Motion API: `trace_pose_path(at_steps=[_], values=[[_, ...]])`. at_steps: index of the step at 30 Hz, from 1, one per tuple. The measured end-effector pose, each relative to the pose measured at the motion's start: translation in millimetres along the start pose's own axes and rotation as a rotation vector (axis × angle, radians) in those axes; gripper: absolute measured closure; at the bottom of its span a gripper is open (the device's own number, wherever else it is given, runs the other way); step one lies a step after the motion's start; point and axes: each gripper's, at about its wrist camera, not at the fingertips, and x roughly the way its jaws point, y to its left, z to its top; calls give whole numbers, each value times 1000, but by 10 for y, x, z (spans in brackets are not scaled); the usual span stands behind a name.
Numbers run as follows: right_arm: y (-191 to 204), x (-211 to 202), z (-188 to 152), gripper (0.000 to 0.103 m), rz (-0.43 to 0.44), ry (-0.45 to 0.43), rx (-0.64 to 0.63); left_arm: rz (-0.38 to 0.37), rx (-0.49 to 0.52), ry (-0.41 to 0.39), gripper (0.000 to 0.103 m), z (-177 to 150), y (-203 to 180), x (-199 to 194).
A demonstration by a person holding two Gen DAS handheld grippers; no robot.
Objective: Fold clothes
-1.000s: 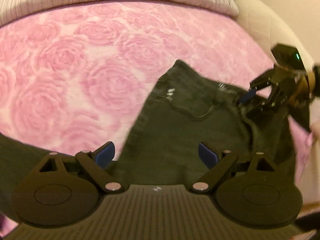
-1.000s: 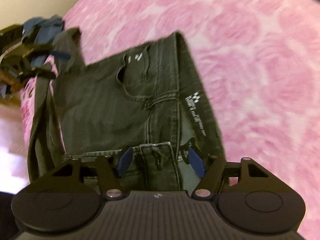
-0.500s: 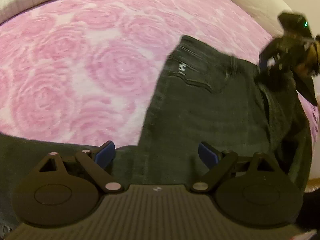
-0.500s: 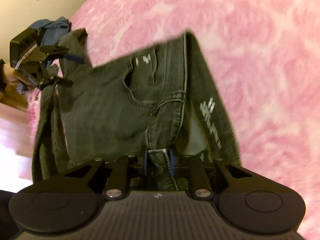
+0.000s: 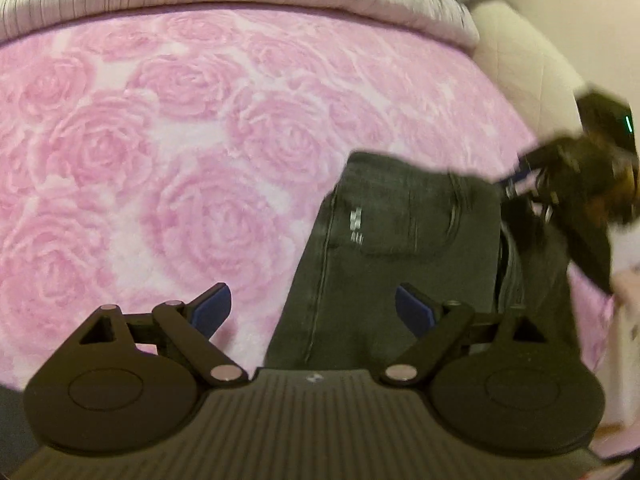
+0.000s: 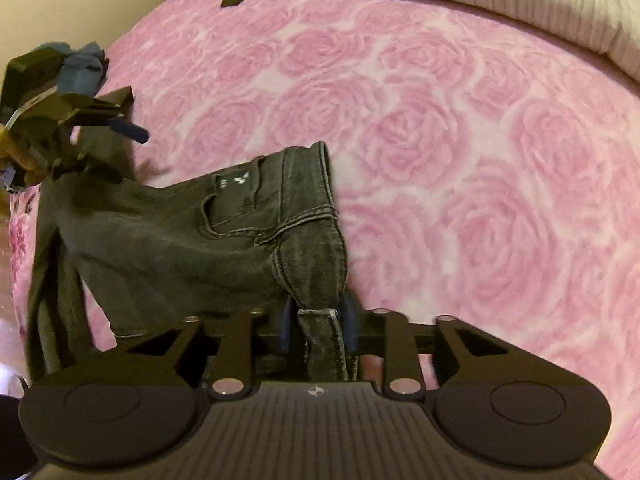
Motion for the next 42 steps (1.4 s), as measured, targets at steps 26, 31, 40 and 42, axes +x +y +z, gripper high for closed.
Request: trace_pose_path(at_steps=[26,31,40,42], values=[[-120,-858,-2036,94,-11,-433,1035,-41,260,78,87,1039,-704,712],[-351,-1484,-1402,94,-49,-576,854,-19,319,-113,87,1804,-842,217],[-1350,-1247,-312,67,-240,-624,703,119,214,-193,78,2571,-717,745],[-1360,-1130,-297,54,-292,-612,726,121,218,-165,72,2359,-612,671]])
